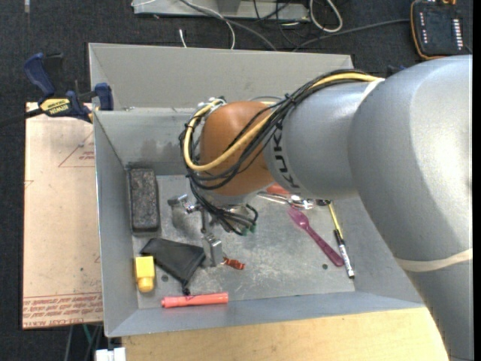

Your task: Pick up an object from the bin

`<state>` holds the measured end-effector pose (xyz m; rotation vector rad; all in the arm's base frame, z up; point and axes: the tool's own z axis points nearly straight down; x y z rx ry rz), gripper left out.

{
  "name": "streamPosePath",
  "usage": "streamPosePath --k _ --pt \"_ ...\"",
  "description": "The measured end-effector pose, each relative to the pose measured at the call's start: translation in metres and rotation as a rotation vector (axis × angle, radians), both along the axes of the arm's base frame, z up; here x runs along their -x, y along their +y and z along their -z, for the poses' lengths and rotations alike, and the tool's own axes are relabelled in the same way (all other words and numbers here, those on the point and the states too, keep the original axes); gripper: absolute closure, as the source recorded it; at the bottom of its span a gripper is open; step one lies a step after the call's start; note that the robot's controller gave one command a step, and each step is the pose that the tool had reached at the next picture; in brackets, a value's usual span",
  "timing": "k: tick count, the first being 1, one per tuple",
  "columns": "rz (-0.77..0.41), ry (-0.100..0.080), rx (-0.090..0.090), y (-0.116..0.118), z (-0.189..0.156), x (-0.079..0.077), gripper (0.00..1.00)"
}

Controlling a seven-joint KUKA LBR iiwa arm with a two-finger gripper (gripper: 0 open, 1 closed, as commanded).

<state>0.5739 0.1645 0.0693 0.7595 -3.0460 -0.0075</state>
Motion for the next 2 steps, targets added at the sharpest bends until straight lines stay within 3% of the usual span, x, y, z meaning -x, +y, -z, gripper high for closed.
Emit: streamPosePath --k 1,2 --pt "0.226 -0.017 -0.002 0.009 -0.087 -0.018 0.00" --pt "-0.132 0.002 -0.001 0.002 -0.029 0.043 0.00"
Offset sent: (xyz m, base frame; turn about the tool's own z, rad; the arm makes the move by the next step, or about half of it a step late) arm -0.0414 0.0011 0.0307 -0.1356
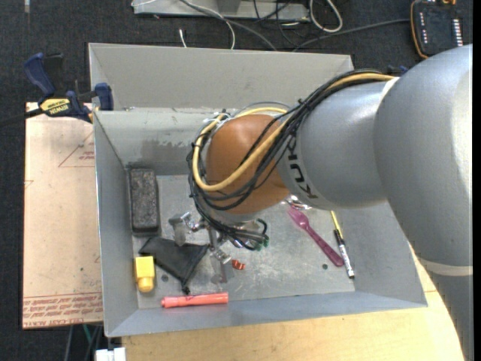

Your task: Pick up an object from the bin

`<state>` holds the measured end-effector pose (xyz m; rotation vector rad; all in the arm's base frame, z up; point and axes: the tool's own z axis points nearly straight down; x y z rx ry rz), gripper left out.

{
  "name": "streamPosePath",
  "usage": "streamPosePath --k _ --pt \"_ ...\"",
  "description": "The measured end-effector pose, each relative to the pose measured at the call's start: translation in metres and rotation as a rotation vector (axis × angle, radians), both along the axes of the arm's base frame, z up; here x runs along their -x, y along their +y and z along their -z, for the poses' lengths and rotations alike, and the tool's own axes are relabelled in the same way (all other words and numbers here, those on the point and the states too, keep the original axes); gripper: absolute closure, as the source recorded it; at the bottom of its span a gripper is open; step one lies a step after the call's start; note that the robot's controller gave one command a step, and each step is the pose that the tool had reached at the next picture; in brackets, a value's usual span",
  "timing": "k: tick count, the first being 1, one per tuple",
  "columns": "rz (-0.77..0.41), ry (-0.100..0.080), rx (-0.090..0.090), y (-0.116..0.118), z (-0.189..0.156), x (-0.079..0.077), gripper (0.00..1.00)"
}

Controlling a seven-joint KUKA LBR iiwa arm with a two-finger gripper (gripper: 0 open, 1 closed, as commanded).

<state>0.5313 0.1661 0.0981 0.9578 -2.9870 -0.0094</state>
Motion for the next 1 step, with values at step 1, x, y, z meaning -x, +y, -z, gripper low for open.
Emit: streamPosePath --k 1 --pt "0.114 -0.021 -0.004 0.0225 0.0287 -0.0003 0.00"
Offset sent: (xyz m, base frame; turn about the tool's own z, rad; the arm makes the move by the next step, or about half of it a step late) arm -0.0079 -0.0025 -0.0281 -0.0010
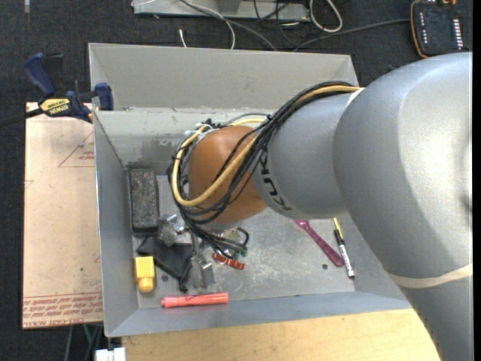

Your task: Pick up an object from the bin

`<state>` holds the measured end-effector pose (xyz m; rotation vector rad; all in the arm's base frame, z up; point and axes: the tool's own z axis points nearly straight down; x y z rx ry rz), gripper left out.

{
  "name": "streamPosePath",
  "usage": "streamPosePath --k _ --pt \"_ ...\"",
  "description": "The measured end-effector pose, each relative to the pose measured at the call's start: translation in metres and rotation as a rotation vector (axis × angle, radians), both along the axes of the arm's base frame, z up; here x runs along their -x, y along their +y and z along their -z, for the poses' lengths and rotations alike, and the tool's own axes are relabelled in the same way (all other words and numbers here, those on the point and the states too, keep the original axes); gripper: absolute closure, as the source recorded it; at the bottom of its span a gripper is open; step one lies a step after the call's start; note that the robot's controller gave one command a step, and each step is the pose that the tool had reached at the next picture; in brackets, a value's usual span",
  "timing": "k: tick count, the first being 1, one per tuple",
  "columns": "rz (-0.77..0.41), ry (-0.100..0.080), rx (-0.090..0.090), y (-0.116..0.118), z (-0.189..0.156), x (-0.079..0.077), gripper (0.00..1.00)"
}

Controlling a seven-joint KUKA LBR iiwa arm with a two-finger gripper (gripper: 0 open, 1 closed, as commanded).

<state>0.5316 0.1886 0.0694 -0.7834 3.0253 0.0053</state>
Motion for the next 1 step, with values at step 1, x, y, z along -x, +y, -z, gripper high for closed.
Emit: streamPosePath --k 1 --pt "-0.112 0.008 0.000 -0.0235 -0.0018 0.0070 1.00"
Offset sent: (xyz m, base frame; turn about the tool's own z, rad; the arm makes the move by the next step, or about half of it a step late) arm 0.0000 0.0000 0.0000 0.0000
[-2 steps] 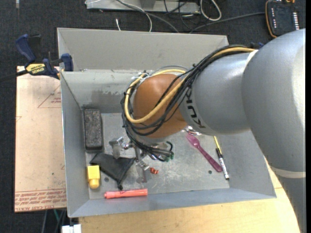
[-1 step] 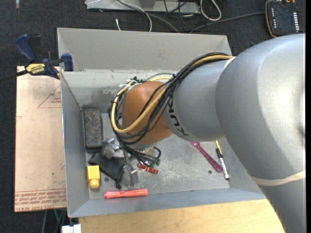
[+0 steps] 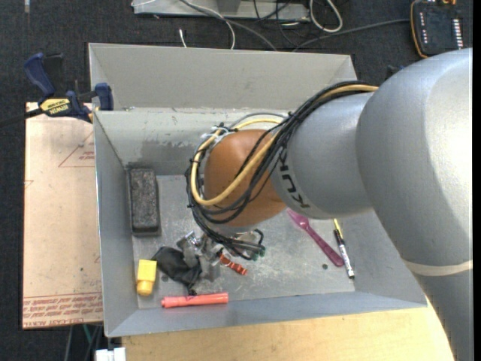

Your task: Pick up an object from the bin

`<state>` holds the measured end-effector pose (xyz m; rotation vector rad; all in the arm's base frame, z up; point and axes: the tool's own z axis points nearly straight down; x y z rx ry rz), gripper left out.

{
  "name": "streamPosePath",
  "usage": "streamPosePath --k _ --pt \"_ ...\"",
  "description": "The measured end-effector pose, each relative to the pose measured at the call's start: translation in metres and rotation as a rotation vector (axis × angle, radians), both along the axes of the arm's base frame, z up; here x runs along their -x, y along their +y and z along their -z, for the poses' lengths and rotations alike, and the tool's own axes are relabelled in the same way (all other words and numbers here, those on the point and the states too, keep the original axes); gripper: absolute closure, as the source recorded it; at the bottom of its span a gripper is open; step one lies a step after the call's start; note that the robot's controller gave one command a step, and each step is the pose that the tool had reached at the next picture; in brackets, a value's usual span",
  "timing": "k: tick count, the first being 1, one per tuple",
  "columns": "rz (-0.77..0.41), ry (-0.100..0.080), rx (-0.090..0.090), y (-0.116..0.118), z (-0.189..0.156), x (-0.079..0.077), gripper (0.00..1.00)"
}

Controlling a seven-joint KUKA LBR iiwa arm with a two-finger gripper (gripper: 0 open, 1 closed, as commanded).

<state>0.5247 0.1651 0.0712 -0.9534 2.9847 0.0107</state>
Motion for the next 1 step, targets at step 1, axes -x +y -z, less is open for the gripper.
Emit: streamPosePath --k 1 --pt "0.000 0.000 0.000 0.0001 0.0000 0.0000 1.00"
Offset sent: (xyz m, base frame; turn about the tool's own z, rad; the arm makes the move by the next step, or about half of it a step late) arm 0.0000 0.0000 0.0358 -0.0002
